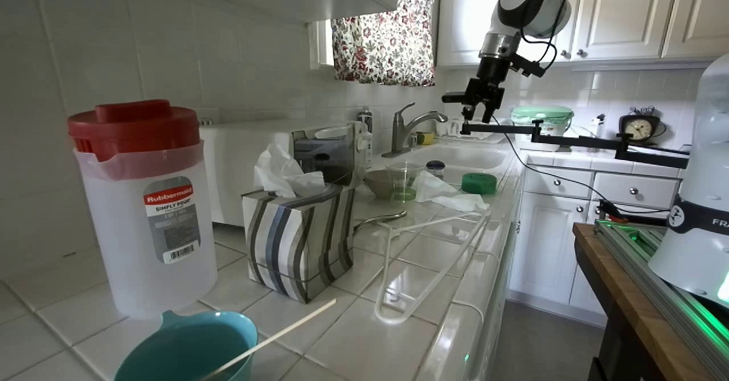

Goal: Put the blue object inside the plastic cup

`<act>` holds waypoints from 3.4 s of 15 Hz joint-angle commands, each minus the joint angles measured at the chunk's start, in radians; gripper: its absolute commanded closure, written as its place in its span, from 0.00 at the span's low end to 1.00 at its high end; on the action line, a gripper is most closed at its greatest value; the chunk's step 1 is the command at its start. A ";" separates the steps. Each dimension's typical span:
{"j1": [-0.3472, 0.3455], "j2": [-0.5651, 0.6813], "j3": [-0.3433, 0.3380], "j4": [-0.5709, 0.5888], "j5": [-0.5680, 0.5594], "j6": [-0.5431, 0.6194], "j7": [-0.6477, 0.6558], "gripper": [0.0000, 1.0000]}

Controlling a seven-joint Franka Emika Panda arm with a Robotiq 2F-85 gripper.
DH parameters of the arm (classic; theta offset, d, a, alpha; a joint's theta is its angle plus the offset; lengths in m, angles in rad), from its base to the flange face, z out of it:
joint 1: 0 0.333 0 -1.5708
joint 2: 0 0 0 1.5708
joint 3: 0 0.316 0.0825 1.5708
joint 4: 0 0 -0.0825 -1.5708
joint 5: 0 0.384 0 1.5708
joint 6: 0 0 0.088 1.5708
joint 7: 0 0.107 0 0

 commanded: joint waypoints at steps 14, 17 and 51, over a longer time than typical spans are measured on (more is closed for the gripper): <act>0.024 0.102 -0.025 0.020 0.044 0.132 -0.245 0.00; 0.026 0.143 -0.027 0.032 0.076 0.187 -0.288 0.00; -0.073 0.469 0.108 0.272 0.341 0.195 -0.463 0.00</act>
